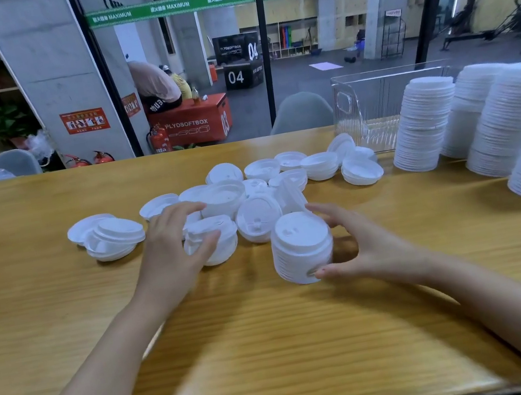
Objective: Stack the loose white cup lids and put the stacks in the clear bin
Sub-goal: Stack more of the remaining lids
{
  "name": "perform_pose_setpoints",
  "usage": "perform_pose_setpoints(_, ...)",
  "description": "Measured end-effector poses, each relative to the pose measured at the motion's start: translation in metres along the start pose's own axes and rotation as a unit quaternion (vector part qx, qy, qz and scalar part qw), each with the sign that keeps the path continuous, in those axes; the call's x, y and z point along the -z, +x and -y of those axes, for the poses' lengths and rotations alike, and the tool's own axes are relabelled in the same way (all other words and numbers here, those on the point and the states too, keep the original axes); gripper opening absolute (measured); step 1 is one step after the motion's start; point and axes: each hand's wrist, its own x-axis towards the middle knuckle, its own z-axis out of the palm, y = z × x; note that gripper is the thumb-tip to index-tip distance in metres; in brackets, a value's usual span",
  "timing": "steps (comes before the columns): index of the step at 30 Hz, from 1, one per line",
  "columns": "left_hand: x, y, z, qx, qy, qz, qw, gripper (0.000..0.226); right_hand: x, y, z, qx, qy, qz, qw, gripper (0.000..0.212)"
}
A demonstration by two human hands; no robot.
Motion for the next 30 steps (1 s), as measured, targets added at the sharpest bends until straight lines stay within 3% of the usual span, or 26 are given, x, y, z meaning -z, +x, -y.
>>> perform_pose_setpoints(4,-0.001,-0.004,0.017,0.102,0.031,0.04,0.993,0.085,-0.006,-0.005,-0.003,0.002,0.007,-0.037,0.999,0.089)
perform_pose_setpoints(7,-0.005,0.0,0.018,0.139,0.019,0.065,0.988,0.093,-0.006,-0.006,-0.003,0.004,0.018,-0.052,0.998,0.087)
perform_pose_setpoints(11,-0.009,0.004,0.018,0.139,0.021,0.075,0.987,0.078,-0.002,-0.007,-0.003,0.014,0.01,-0.063,0.998,0.083)
perform_pose_setpoints(16,-0.009,0.004,0.019,0.133,0.012,0.072,0.988,0.081,0.0,-0.007,-0.003,0.036,-0.004,-0.071,0.997,0.076)
perform_pose_setpoints(22,-0.009,0.003,0.018,0.144,-0.019,0.069,0.987,0.059,0.003,-0.01,-0.001,0.046,0.002,-0.074,0.996,0.073)
perform_pose_setpoints(25,-0.006,0.001,0.009,0.144,-0.057,0.019,0.988,0.038,0.006,-0.013,-0.001,0.05,0.003,-0.076,0.996,0.07)
perform_pose_setpoints(30,-0.002,-0.002,-0.023,0.122,-0.13,-0.009,0.984,0.043,0.013,-0.014,-0.001,0.067,-0.027,-0.085,0.994,0.064)
